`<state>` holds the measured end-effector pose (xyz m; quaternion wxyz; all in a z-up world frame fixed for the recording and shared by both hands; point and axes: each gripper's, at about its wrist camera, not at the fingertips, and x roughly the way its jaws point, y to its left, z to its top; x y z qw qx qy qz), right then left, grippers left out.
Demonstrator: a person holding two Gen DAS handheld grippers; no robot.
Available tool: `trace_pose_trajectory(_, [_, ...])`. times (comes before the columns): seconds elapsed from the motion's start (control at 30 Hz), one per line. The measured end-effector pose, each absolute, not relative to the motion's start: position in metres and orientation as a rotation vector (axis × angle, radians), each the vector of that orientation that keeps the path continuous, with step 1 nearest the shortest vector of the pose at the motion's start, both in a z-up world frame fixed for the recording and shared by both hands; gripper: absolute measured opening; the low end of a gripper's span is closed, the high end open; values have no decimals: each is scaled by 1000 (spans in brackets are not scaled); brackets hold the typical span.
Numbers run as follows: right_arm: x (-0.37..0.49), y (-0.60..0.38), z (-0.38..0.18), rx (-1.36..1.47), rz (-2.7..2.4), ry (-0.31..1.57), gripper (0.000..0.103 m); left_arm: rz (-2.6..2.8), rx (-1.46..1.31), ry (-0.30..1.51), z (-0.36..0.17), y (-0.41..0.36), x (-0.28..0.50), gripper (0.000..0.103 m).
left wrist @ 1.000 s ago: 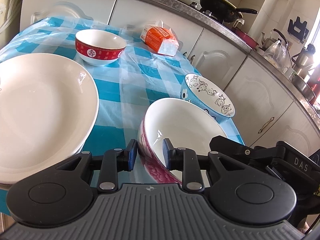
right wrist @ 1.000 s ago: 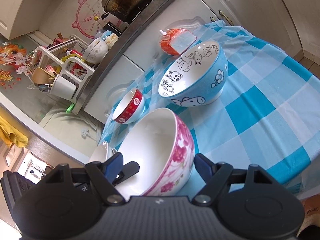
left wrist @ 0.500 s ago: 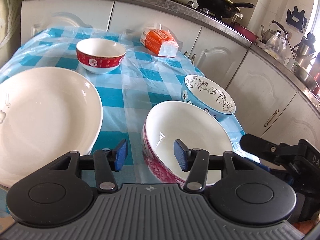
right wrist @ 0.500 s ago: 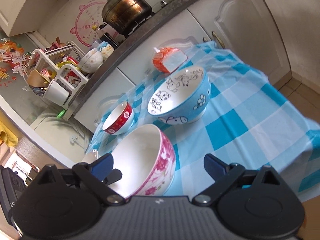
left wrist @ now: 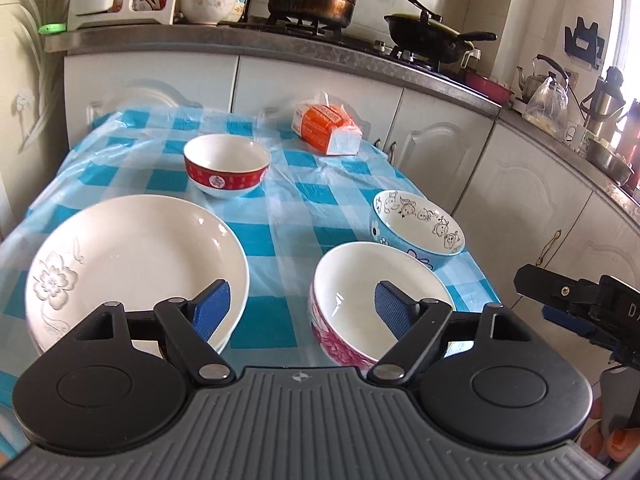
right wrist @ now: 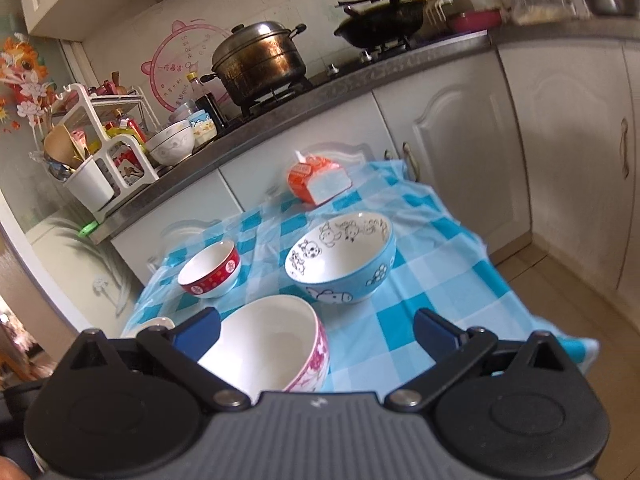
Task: Organize plates and bowls
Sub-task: 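Move the left gripper to the blue cartoon-print bowl's rim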
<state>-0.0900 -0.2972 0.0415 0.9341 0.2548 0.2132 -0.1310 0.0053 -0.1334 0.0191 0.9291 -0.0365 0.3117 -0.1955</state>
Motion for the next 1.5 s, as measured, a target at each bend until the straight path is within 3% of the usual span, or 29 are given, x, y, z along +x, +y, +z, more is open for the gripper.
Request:
trace_pose_trajectory(0.4, [-60,-303,69,378,-462,304,102,-307,-8,591,34,-126,11,100])
trace_pose_trajectory(1.0, [1,-406,-8,763,-372,347,102,-285,110,602,31,-186,64,103])
trace_pose_trajectory(1.2, [13,-419,-24,709,-323,411,102,-300,129,617,25,-206,79,103])
trace_pose_trajectory(1.5, [6,-444,-40,835,-220,330,102,-380,71,696,19,-225,108,103])
